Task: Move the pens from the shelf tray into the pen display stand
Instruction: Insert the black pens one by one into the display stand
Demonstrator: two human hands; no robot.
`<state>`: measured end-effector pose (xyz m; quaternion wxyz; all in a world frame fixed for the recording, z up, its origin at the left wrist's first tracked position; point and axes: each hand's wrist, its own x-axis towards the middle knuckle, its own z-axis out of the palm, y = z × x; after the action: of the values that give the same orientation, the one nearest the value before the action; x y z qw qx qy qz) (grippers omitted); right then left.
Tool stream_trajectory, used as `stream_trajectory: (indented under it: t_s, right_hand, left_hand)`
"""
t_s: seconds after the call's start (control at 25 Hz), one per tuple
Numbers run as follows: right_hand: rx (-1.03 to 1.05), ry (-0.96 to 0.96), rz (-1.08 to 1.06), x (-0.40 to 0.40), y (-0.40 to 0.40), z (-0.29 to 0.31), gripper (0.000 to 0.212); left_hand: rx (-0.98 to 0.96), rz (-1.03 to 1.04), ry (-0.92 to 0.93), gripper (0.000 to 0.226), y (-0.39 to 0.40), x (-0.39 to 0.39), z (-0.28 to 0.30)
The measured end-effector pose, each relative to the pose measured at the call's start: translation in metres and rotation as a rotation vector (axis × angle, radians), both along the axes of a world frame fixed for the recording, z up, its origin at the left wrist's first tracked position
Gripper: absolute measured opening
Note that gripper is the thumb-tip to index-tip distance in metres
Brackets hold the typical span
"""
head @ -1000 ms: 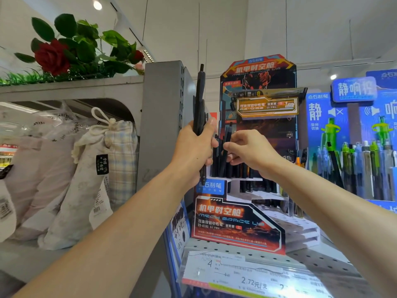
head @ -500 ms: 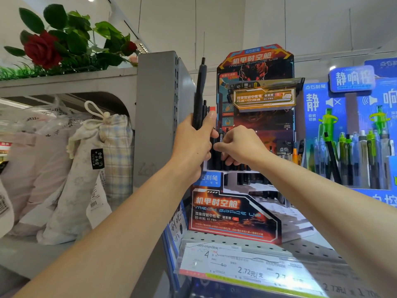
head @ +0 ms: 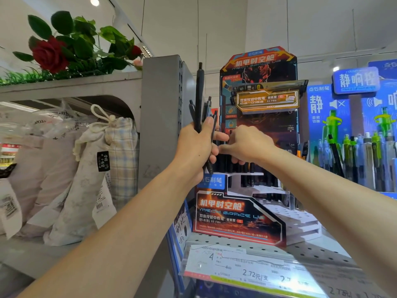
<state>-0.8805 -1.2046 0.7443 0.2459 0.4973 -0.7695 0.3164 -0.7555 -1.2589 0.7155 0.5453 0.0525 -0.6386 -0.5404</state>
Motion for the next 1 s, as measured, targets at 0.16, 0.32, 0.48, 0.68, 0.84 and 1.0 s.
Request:
stream_trajectory:
  t_s: [0.16, 0.32, 0.48, 0.68, 0.84, 1.0]
  right_hand:
    - [-0.304, -0.505, 0.655, 0.006, 0.02, 0.002, 0.033]
    - [-0.292, -0.575, 0.782, 0.004, 0.025, -0.001, 0.023]
    - [-0.319, -0.692, 0.855, 0.001, 0.026, 0.004, 0.016]
    - [-0.632, -0.724, 0.772, -0.01, 0.034, 0.023, 0.015]
    - [-0.677, -0.604, 0.625, -0.018, 0.034, 0.022, 0.011]
    - [-0.6, -0.367, 0.49, -0.024, 0.024, 0.011, 0.005]
  left_hand:
    - [-0.022, 0.012, -0.018, 0.029, 0.0, 0.0, 0.002]
    - [-0.019, -0.01, -0.05, 0.03, 0.005, -0.001, 0.004]
    - [-0.055, -0.019, -0.063, 0.033, 0.007, -0.002, 0.006]
    - [-0.031, 0.059, -0.013, 0.034, 0.001, -0.001, 0.006]
    - [-0.084, 0.131, -0.048, 0.028, -0.002, 0.003, 0.004]
    - [-0.093, 0.116, -0.059, 0.02, 0.003, 0.003, 0.005]
